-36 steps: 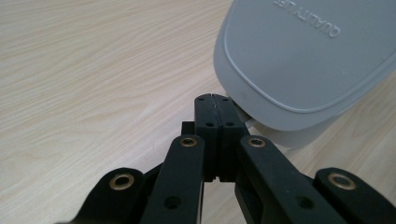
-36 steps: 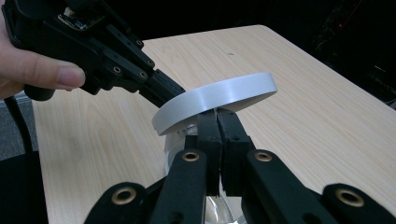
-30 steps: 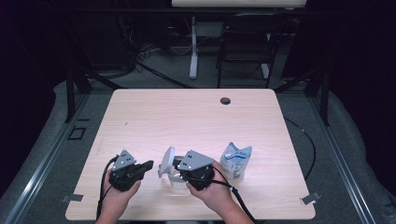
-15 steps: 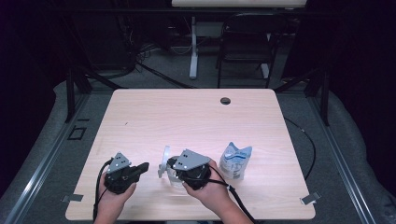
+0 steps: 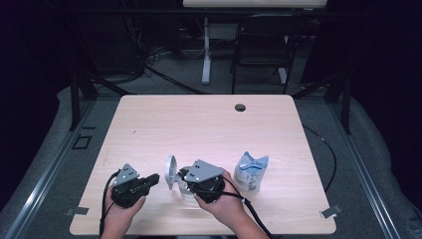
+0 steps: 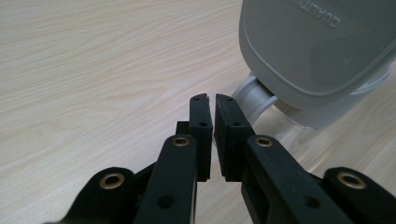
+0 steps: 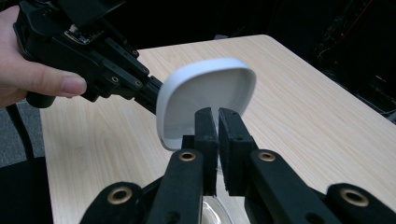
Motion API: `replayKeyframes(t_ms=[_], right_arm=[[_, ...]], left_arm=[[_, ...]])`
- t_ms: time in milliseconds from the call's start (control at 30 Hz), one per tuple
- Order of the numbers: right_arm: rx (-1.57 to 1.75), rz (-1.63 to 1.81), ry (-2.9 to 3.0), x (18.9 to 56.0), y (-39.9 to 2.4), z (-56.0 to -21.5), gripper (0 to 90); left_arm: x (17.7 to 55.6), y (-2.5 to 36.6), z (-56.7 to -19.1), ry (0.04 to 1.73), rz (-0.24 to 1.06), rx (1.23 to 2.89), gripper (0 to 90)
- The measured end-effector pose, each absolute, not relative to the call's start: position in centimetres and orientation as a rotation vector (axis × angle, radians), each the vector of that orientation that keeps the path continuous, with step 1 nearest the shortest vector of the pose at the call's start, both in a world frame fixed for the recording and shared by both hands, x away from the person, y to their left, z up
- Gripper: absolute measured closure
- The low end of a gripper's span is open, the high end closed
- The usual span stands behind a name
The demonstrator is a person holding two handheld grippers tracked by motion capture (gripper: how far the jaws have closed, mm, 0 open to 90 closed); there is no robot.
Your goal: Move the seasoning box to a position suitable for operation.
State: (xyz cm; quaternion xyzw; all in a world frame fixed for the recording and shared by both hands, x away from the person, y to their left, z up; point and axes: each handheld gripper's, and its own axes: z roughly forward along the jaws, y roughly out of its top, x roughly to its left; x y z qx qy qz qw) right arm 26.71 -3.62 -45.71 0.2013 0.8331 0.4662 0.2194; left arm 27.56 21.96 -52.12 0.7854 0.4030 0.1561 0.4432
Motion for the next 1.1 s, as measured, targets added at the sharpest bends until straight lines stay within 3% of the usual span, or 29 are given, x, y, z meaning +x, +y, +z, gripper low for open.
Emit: replayKeyframes(t_ms=[667, 1100], right_arm=[[0.649, 1.312, 2.262, 25.8, -7.6, -46.5, 67.6], [0.715, 1.346, 2.211, 25.1, -10.0, -46.7, 57.6]], left_arm=[[27.5, 22.1, -52.4, 1.019, 0.430, 1.905, 65.0], [27.7, 22.0, -52.3, 1.026, 0.430, 1.902, 61.3]])
